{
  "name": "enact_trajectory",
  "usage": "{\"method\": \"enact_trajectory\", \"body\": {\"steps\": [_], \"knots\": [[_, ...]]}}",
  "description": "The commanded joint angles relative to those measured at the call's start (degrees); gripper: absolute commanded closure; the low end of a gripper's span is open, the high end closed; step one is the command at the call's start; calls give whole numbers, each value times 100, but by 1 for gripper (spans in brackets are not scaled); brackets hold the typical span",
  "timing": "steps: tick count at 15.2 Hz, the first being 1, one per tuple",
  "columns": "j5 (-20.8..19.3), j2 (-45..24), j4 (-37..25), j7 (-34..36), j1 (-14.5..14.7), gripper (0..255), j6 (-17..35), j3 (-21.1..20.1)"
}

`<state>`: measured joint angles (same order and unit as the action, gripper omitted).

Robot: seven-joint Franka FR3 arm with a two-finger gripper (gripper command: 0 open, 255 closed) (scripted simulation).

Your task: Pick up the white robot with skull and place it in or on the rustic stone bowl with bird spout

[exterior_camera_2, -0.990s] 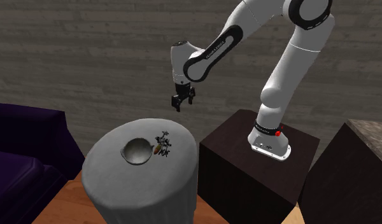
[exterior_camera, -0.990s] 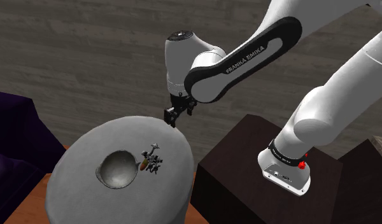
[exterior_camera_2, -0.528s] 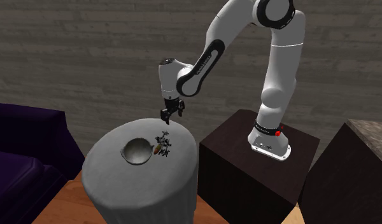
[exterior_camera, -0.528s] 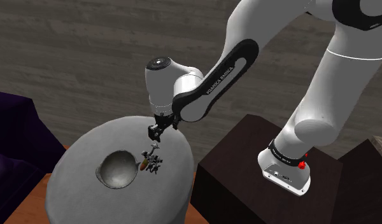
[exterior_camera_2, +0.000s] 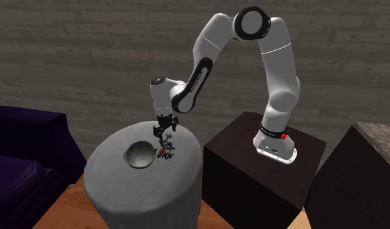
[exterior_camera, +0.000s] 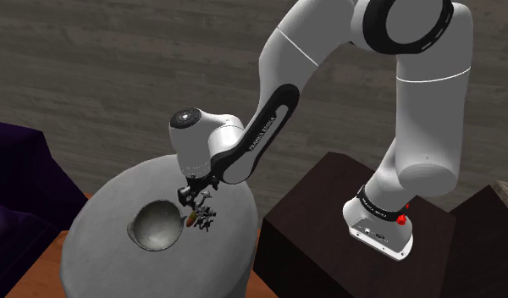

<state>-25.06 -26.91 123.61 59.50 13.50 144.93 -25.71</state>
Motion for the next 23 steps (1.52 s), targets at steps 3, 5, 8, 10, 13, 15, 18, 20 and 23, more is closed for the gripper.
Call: {"method": "enact_trajectory", "body": {"steps": [3,5,8,10,13,15,18,20,23], "knots": [[-213,-298,-104,158,138,0,180,169],[-310,-434,-136,224,196,0,278,253],[-384,-541,-165,274,242,0,355,320],[-384,-541,-165,274,242,0,355,320],[-384,-541,-165,274,242,0,354,320],[-383,-540,-164,274,242,255,354,319],[-383,-540,-164,273,241,255,354,320],[-384,-539,-161,274,241,255,356,320],[-384,-540,-163,274,241,255,355,320]]}}
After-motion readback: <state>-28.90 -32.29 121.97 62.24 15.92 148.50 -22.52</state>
